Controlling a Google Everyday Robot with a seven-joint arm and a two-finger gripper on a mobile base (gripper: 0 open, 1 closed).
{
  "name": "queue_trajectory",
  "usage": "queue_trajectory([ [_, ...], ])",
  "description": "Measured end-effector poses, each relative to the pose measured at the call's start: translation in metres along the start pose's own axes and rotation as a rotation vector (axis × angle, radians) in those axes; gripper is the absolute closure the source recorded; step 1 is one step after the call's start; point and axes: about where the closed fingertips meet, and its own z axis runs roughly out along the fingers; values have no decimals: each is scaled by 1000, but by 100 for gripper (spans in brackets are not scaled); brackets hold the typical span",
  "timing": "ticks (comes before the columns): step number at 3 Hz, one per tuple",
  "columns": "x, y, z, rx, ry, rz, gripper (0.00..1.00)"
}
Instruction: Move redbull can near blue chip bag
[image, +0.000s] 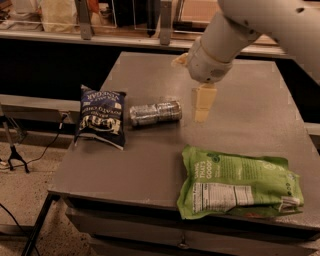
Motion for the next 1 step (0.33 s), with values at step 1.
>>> queue_trajectory([
  [1, 4, 2, -4, 6, -8, 10, 0],
])
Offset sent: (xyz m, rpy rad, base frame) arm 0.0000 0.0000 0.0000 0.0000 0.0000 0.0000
